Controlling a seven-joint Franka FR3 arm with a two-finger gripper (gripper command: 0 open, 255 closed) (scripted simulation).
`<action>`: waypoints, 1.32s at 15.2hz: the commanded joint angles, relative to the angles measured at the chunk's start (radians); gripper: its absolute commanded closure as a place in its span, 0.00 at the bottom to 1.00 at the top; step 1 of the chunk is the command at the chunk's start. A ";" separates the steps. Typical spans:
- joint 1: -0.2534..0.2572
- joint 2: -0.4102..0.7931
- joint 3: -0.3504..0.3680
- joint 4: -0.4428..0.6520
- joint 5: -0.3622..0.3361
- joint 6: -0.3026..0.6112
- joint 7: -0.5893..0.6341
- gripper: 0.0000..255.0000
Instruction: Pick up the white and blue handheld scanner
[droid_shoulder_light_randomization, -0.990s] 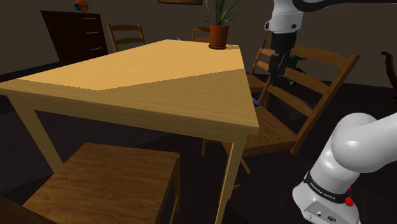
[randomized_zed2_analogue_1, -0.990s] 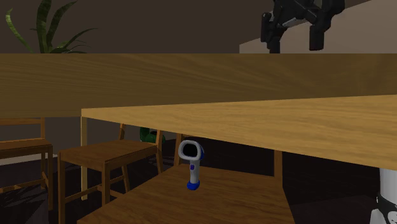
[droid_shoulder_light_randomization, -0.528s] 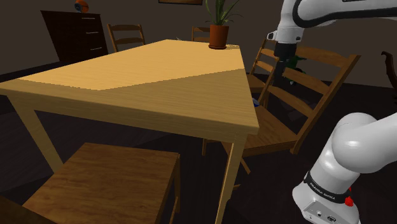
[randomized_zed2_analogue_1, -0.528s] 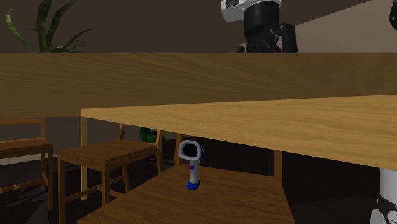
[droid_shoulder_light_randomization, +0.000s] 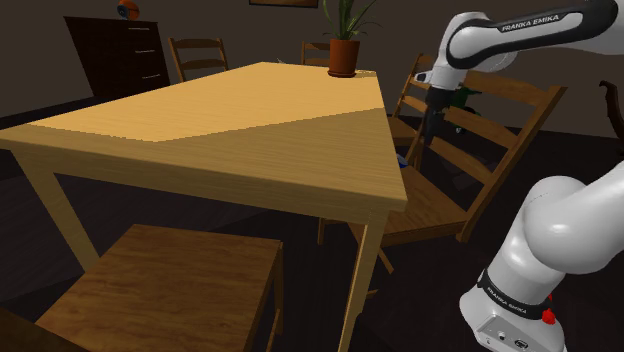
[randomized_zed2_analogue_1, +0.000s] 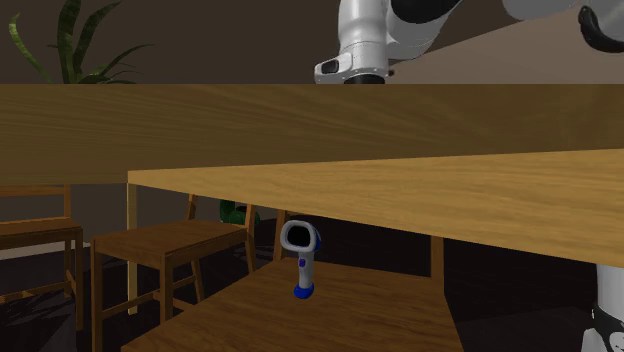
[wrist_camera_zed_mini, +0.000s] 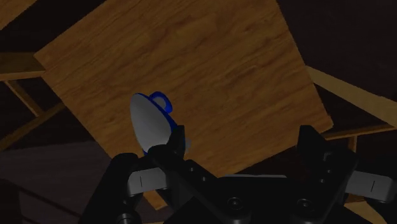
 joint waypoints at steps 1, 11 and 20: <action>0.037 0.070 -0.078 0.026 0.026 0.053 -0.113 0.00; 0.254 0.527 -0.438 0.219 0.408 0.169 -0.733 0.00; 0.251 0.607 -0.447 0.182 0.489 0.237 -0.809 1.00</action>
